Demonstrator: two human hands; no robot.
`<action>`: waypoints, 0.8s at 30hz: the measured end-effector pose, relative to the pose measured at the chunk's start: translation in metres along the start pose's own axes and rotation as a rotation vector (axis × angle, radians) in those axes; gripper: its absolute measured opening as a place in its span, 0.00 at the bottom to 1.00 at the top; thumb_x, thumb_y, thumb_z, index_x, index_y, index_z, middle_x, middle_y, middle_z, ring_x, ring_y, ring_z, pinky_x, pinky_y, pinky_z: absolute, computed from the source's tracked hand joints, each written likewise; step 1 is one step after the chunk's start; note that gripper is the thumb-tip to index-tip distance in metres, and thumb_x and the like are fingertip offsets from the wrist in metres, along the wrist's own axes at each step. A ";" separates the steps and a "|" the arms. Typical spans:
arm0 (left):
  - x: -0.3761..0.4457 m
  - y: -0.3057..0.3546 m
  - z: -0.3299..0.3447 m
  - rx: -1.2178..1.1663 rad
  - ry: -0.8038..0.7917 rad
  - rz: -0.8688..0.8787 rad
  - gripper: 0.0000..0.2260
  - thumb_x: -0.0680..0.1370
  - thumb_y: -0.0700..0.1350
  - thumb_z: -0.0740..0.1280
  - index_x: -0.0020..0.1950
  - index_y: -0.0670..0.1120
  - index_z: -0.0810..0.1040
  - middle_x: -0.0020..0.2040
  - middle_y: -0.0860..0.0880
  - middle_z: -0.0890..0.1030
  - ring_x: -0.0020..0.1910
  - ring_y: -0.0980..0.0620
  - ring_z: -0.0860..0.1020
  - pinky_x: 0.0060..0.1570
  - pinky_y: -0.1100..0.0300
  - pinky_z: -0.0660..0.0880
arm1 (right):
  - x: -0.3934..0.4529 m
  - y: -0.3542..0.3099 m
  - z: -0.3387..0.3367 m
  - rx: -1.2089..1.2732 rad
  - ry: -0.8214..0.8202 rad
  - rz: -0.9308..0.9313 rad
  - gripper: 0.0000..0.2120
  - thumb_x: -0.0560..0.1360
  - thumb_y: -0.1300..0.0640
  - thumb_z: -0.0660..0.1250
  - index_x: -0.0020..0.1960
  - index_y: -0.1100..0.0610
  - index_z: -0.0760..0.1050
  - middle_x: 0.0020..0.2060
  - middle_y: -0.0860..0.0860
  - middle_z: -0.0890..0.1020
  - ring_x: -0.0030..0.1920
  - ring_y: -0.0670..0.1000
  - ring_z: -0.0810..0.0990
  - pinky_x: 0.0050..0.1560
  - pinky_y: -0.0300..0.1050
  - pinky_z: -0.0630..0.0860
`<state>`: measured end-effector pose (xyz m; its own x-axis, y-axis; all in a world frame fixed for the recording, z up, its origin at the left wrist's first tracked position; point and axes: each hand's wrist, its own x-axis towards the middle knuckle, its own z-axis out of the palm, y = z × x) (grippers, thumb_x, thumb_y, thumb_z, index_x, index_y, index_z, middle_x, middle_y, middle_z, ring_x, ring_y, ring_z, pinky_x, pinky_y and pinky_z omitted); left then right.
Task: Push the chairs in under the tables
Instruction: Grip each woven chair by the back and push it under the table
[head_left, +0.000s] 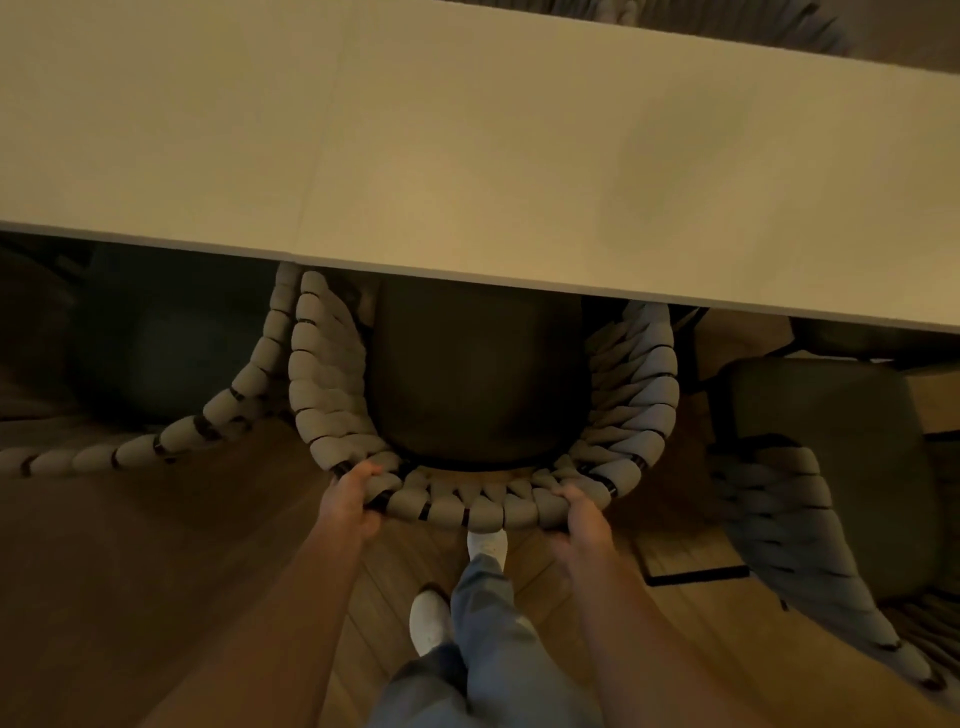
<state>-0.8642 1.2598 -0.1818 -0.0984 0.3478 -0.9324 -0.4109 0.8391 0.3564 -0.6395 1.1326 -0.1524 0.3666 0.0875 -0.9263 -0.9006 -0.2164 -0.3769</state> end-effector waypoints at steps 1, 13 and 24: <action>0.005 0.002 0.002 -0.007 0.002 -0.003 0.22 0.80 0.33 0.68 0.74 0.43 0.71 0.65 0.39 0.78 0.55 0.39 0.81 0.43 0.44 0.79 | 0.005 -0.001 0.005 -0.004 -0.009 0.002 0.30 0.79 0.66 0.67 0.78 0.57 0.62 0.49 0.58 0.76 0.48 0.59 0.78 0.60 0.60 0.77; 0.058 0.015 0.003 -0.021 0.031 -0.032 0.23 0.78 0.34 0.69 0.73 0.45 0.74 0.65 0.40 0.80 0.60 0.39 0.81 0.49 0.42 0.82 | 0.034 0.009 0.024 -0.039 -0.036 0.181 0.18 0.79 0.66 0.67 0.67 0.59 0.69 0.52 0.64 0.79 0.50 0.63 0.80 0.44 0.58 0.78; 0.062 0.023 0.004 0.143 0.007 0.013 0.21 0.81 0.41 0.70 0.74 0.44 0.72 0.65 0.40 0.80 0.60 0.39 0.81 0.60 0.40 0.79 | 0.047 0.007 0.031 -0.149 0.000 0.231 0.24 0.78 0.62 0.71 0.72 0.63 0.68 0.56 0.65 0.78 0.66 0.65 0.76 0.68 0.62 0.74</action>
<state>-0.8761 1.3025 -0.2313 -0.1098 0.3564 -0.9279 -0.2765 0.8857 0.3729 -0.6359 1.1654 -0.1983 0.1558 0.0194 -0.9876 -0.9161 -0.3712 -0.1518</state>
